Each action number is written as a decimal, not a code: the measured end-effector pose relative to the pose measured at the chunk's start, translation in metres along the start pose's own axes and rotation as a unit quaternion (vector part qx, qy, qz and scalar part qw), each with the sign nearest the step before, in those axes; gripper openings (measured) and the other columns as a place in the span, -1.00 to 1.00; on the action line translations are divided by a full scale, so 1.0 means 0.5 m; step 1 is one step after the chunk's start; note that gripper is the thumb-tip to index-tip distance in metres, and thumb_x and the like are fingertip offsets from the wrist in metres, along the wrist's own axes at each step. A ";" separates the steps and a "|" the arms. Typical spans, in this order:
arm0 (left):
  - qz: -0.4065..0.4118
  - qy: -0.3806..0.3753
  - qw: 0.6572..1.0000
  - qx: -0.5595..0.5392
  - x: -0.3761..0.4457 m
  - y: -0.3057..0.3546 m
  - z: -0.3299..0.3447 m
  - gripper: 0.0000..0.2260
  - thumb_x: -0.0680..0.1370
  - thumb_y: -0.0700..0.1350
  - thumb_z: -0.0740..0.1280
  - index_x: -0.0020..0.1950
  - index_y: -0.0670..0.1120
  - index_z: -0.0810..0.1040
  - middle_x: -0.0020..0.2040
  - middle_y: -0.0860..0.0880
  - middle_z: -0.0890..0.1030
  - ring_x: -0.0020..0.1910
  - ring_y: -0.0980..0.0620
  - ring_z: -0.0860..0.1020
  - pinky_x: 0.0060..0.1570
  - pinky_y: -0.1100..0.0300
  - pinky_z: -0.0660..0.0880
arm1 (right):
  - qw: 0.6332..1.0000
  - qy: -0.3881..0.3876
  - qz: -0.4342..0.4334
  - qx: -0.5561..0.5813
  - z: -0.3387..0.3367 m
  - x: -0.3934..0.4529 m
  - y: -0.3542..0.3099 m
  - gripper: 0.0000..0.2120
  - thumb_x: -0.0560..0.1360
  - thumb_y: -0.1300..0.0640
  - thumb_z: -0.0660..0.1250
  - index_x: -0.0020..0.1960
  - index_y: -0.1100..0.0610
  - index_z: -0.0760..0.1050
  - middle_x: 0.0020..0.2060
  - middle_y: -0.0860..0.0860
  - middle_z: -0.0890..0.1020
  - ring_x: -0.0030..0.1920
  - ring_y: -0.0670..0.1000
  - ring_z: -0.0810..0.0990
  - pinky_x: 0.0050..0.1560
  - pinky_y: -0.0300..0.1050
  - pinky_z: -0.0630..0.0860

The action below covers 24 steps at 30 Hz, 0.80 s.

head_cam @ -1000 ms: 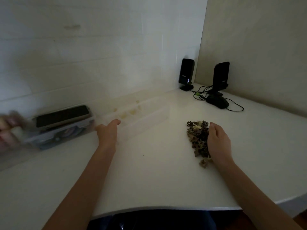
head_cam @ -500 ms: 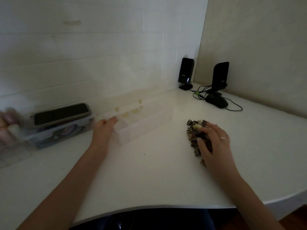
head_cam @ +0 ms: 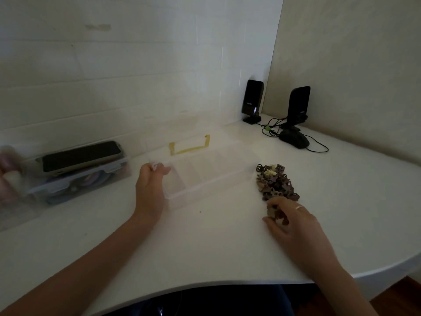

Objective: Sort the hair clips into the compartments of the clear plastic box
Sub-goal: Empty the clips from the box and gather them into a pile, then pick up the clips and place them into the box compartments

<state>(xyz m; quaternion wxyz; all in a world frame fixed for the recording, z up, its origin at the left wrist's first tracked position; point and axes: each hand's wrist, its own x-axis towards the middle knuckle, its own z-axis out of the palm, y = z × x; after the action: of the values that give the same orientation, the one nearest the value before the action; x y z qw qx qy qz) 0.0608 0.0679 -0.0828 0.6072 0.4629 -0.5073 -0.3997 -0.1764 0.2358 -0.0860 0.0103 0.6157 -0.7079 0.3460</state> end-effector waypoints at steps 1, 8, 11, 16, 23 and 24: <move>0.008 -0.003 1.000 0.001 -0.001 0.001 0.000 -0.88 0.56 -0.12 0.24 -0.17 -0.04 0.45 -0.15 0.04 0.55 -0.19 0.16 0.47 -0.26 0.48 0.38 | 0.999 0.017 -0.007 0.038 0.001 0.003 -0.008 -0.76 0.39 0.13 0.45 0.01 -0.02 0.50 -0.23 -0.16 0.54 -0.24 -0.13 0.49 -0.25 -0.35 0.35; 0.022 -0.067 0.997 -0.018 0.005 -0.005 -0.003 -0.89 0.61 -0.04 0.20 0.10 0.01 0.44 0.00 0.15 0.52 -0.02 0.20 0.49 0.13 0.07 0.43 | 0.933 -0.003 -0.055 0.357 0.067 0.082 -0.132 -0.69 0.38 0.30 0.43 0.05 0.06 0.47 -0.06 -0.14 0.66 -0.03 -0.09 0.63 -0.17 -0.22 0.56; 0.030 -0.143 0.989 -0.025 0.001 0.005 -0.006 -0.76 0.56 0.17 0.08 0.23 0.27 0.31 0.27 0.23 0.37 0.25 0.21 0.38 0.25 -0.01 0.38 | 0.916 -0.030 -0.073 0.394 0.096 0.121 -0.168 -0.72 0.39 0.29 0.43 0.03 0.08 0.45 0.02 -0.13 0.67 0.04 -0.09 0.64 -0.12 -0.18 0.56; 0.001 -0.216 0.975 -0.059 0.004 0.019 -0.006 -0.57 0.46 0.29 0.07 0.34 0.40 0.15 0.35 0.15 0.36 0.15 0.11 0.52 -0.08 0.17 0.60 | 0.946 -0.023 -0.126 0.298 0.123 0.166 -0.183 -0.75 0.38 0.17 0.46 0.01 -0.04 0.53 -0.04 -0.20 0.65 -0.03 -0.09 0.59 -0.14 -0.25 0.49; 0.001 -0.213 0.975 -0.066 0.006 0.010 -0.004 -0.49 0.43 0.36 0.06 0.38 0.37 0.14 0.39 0.07 0.38 0.11 0.09 0.57 -0.05 0.08 0.61 | 0.959 0.045 -0.131 0.245 0.162 0.158 -0.199 -0.72 0.39 0.15 0.45 0.05 -0.10 0.55 -0.16 -0.35 0.56 -0.14 -0.22 0.49 -0.21 -0.45 0.36; 0.003 -0.209 0.976 -0.062 0.006 0.010 -0.004 -0.54 0.46 0.29 0.05 0.37 0.36 0.15 0.41 0.05 0.36 0.13 0.09 0.55 -0.02 0.09 0.60 | 0.960 0.050 -0.136 0.241 0.163 0.159 -0.207 -0.72 0.39 0.16 0.46 0.03 -0.10 0.55 -0.17 -0.37 0.55 -0.13 -0.24 0.48 -0.17 -0.47 0.35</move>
<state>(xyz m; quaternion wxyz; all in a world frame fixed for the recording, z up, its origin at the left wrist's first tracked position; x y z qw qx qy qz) 0.0632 0.0666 -0.0775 0.5163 0.3285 -0.5990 -0.5164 -0.0711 0.1259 -0.0639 -0.0566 0.6722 -0.5120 0.5318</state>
